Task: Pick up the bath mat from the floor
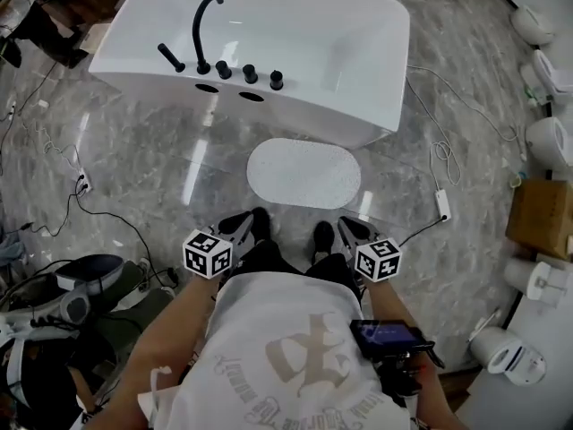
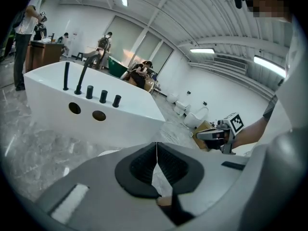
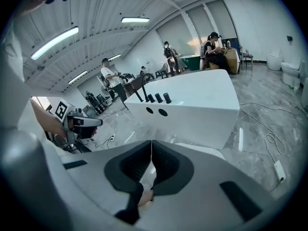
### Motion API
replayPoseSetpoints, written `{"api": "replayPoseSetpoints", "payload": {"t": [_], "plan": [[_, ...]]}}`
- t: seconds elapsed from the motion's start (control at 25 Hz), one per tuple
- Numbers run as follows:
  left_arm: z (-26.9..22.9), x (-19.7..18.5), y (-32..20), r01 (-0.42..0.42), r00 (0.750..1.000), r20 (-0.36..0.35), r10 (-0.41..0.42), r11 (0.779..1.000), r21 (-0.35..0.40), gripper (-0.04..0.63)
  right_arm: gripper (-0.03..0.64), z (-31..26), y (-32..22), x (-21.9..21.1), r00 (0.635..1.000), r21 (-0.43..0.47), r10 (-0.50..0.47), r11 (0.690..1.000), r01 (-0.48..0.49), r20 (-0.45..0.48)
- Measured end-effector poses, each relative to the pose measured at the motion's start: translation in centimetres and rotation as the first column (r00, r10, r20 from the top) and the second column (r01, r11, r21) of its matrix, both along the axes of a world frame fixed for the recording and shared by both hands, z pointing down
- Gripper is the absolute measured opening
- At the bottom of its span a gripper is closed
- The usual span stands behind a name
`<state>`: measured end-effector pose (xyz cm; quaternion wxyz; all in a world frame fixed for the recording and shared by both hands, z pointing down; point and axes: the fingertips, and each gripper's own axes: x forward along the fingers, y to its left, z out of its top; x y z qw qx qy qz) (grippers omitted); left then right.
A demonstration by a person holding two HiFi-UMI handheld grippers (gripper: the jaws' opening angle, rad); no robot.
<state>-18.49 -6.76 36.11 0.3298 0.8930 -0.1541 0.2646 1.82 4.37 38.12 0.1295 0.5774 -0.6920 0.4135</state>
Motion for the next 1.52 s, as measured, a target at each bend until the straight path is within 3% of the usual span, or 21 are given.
{"api": "replayPoseSetpoints", "payload": {"t": [0.36, 0.72, 1.16, 1.4, 1.52], "plan": [[3.5, -2.4, 1.2, -0.091, 0.996, 0.014, 0.092, 0.994, -0.062, 0.008, 0.006, 3.4, 0.3, -3.9, 0.999, -0.045, 0.033, 0.998, -0.034, -0.008], [9.2, -3.5, 1.0, -0.131, 0.985, 0.098, 0.143, 0.985, -0.112, 0.008, 0.006, 8.1, -0.8, -5.8, 0.992, -0.049, 0.118, 0.992, -0.116, 0.049], [16.3, 1.7, 2.0, -0.122, 0.98, 0.14, 0.14, 0.984, -0.127, 0.008, 0.006, 14.9, -0.9, -4.4, 0.976, -0.06, 0.167, 0.985, -0.159, 0.143], [20.8, 5.6, 5.0, -0.179, 0.971, 0.13, 0.202, 0.969, -0.168, 0.008, 0.006, 18.7, -1.0, -3.2, 0.979, -0.056, 0.122, 0.992, -0.114, 0.165], [22.9, 6.4, 5.3, -0.169, 0.971, 0.138, 0.195, 0.969, -0.183, 0.008, 0.006, 20.9, -1.2, -3.8, 0.977, -0.062, 0.105, 0.994, -0.095, 0.187]]}}
